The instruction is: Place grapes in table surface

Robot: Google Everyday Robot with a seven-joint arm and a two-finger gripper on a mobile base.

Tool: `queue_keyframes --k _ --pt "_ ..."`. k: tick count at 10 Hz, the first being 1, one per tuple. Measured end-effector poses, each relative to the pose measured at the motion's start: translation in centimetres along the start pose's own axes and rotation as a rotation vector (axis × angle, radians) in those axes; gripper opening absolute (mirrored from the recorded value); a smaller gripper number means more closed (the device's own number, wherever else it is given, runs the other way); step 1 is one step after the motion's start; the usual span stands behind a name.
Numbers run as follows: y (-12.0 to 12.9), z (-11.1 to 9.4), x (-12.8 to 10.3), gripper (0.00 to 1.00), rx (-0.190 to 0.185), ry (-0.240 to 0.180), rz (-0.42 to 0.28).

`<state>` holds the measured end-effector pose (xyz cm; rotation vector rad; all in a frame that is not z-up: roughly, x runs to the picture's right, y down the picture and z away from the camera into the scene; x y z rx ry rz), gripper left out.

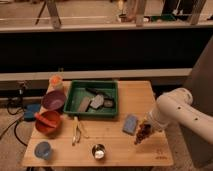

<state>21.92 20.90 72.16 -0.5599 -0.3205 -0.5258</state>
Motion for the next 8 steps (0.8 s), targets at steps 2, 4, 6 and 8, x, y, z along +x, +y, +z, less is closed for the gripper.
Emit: queue_keyframes --k 2,4,6,8 --pt "1.2 4.2 1.1 0.0 -0.008 -0.018 -0.039" --pt "2.3 7.1 2.0 0.08 -0.027 -0.052 -0.099" --pt "2.5 8.2 2.0 0.28 -0.05 -0.086 -0.147" --pt "2.4 8.5 1.8 0.48 -0.075 -0.145 -0.199"
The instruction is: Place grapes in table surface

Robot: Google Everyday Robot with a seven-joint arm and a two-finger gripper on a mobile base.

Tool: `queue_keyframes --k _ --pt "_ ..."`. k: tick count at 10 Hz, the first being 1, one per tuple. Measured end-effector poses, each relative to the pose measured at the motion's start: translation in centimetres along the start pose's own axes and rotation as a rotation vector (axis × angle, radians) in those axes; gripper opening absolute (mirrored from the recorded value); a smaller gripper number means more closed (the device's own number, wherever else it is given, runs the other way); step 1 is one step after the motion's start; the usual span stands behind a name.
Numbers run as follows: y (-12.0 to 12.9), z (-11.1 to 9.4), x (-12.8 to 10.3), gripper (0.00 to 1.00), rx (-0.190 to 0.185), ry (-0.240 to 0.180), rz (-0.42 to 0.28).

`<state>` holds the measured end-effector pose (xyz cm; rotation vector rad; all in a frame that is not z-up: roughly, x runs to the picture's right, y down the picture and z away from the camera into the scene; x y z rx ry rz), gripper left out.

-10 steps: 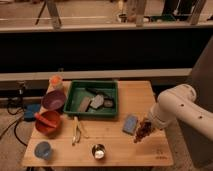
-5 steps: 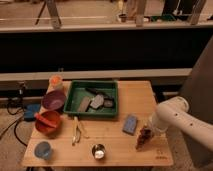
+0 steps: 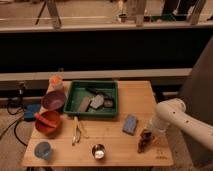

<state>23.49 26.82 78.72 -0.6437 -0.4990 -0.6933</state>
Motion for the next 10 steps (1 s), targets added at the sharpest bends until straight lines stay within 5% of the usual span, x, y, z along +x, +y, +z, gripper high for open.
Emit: queue_keyframes --k 3,7,10 --pt "0.0 0.6 0.0 0.76 -0.021 -0.014 -0.011" --pt "0.1 0.8 0.1 0.8 -0.031 -0.004 -0.008" --pt "0.0 -0.6 0.1 0.8 -0.007 0.044 0.028"
